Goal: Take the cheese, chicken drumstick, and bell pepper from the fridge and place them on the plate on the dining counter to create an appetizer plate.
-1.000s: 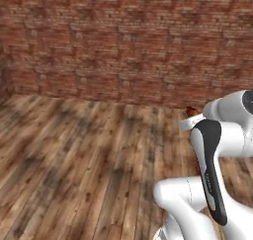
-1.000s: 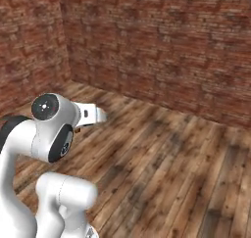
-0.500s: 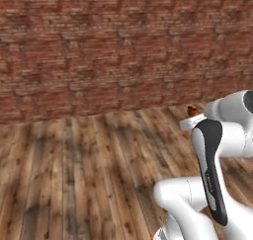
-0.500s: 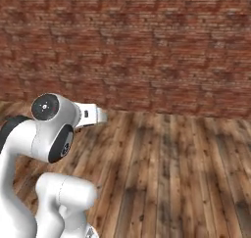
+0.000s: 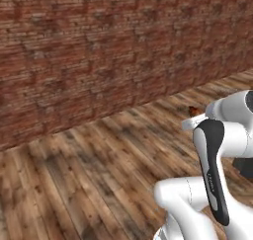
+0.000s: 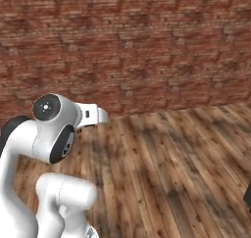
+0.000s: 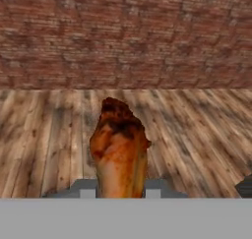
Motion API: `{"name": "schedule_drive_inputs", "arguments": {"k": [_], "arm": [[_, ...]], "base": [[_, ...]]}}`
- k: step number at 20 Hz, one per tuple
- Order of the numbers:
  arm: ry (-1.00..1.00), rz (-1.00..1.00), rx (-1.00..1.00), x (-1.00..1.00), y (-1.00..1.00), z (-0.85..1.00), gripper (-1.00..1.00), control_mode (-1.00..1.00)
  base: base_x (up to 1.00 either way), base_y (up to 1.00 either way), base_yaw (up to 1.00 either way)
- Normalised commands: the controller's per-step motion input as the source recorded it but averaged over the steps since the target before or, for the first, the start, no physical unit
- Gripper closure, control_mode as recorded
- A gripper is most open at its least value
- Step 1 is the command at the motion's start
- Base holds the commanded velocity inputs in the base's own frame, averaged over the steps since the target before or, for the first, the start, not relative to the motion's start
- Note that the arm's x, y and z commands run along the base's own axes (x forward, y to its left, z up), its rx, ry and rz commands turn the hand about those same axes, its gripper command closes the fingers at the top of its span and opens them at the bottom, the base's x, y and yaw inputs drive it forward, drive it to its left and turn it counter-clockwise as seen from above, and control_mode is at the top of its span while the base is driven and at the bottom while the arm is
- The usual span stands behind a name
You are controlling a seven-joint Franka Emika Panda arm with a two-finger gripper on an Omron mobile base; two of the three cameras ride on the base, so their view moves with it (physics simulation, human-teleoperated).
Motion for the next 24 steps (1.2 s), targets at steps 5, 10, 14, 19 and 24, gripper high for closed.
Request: {"name": "schedule_drive_inputs", "arguments": {"k": [5,10,14,19,24], "arm": [[0.00,0.00,0.00,0.00,0.00,0.00,1.00,1.00],[0.00,0.00,0.00,0.00,0.00,0.00,1.00,1.00],[0.00,0.00,0.00,0.00,0.00,0.00,1.00,1.00],[0.00,0.00,0.00,0.00,0.00,0.00,1.00,1.00],[0.00,0.00,0.00,0.00,0.00,0.00,1.00,1.00]], "base": [[1.00,-0.16,-0.54],[1.00,0.03,-0.52],[1.00,0.27,-0.53],[1.00,0.35,-0.53],[1.00,0.60,-0.45]]}}
